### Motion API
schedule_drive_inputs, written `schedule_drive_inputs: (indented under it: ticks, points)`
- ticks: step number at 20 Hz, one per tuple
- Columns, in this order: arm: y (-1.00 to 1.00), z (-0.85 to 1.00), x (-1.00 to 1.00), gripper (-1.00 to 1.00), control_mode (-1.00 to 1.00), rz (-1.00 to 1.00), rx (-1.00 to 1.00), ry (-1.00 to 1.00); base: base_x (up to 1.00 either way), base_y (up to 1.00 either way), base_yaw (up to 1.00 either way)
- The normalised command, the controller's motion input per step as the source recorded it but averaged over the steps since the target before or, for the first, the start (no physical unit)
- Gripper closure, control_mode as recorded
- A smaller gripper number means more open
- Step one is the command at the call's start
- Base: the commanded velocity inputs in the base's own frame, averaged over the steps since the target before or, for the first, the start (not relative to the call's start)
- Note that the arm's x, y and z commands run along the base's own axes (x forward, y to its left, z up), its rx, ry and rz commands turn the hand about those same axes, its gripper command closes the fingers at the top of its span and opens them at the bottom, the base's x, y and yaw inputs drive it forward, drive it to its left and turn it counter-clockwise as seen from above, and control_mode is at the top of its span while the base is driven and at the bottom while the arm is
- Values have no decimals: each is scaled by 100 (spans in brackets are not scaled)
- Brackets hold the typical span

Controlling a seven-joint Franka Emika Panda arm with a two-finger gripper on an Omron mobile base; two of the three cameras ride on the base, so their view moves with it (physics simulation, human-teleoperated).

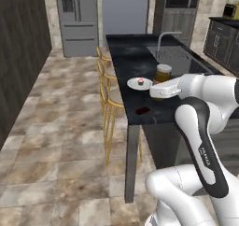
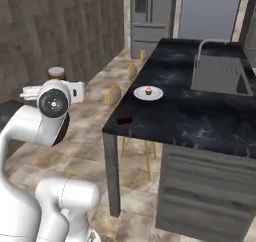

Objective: Take the cinnamon bottle from the cabinet and place it on the dining table, next to the plate with the cupcake. Then take the chocolate from the dining counter and place it on the cupcake plate.

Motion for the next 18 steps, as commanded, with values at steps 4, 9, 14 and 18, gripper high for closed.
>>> schedule_drive_inputs:
  ticks: [4, 9, 14, 18]
  points:
    - [0, 0, 0, 100, 100, 0, 0, 0, 0, 100, -44]
    - [0, 0, 0, 100, 100, 0, 0, 0, 0, 100, -44]
    - [0, 0, 0, 100, 100, 0, 0, 0, 2, 100, -51]
    - [0, 0, 0, 100, 100, 0, 0, 0, 18, 100, -57]
